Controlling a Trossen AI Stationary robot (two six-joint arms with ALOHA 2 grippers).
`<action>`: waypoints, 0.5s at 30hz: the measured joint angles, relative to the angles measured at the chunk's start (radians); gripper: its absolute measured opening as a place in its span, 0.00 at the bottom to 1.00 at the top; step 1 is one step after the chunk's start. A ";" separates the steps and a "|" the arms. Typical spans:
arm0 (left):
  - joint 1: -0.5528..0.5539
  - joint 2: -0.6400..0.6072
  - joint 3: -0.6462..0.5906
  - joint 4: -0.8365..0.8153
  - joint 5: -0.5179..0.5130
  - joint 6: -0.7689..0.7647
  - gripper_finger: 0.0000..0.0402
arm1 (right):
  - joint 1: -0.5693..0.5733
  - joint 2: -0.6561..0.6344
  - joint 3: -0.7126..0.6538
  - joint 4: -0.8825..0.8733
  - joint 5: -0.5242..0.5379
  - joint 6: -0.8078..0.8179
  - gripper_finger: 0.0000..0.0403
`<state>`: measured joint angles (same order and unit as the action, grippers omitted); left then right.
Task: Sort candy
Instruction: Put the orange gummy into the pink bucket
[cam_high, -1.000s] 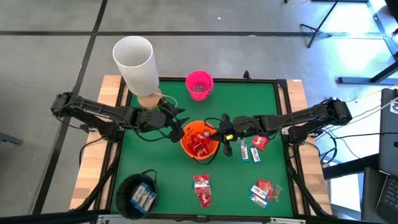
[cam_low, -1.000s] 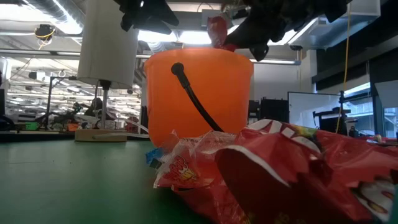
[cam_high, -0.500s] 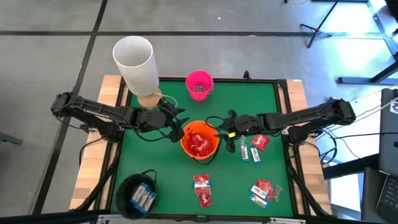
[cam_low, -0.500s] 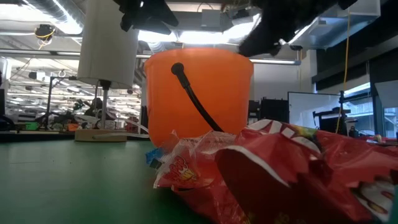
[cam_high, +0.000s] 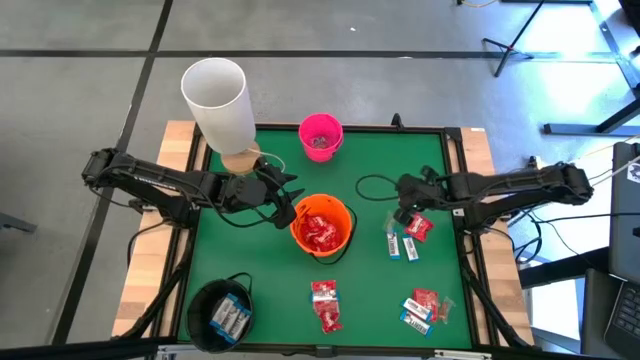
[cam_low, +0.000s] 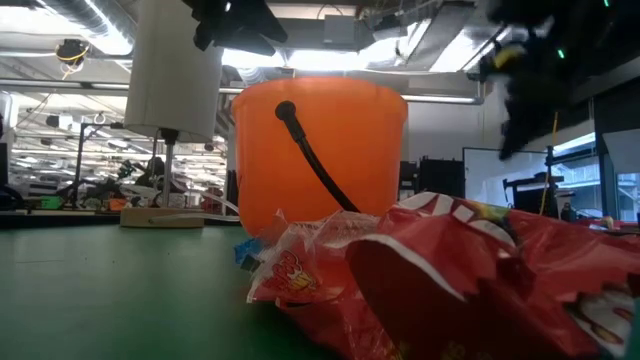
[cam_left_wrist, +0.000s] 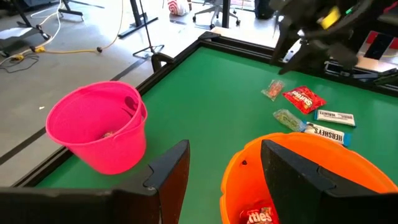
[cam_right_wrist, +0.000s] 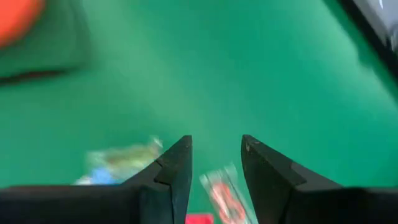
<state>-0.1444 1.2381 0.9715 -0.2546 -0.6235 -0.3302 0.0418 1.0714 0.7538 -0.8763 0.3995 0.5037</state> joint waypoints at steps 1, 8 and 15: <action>0.000 0.000 0.000 0.000 0.000 0.000 0.47 | -0.013 -0.012 -0.029 0.000 -0.004 0.025 0.33; 0.000 0.000 0.000 0.000 0.000 0.000 0.47 | -0.092 -0.056 -0.166 0.006 -0.074 0.120 0.33; 0.000 0.000 0.000 0.001 0.000 0.000 0.47 | -0.199 -0.041 -0.248 0.050 -0.197 0.179 0.33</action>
<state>-0.1444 1.2381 0.9718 -0.2539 -0.6235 -0.3305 -0.1571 1.0301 0.5058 -0.8261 0.2030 0.6830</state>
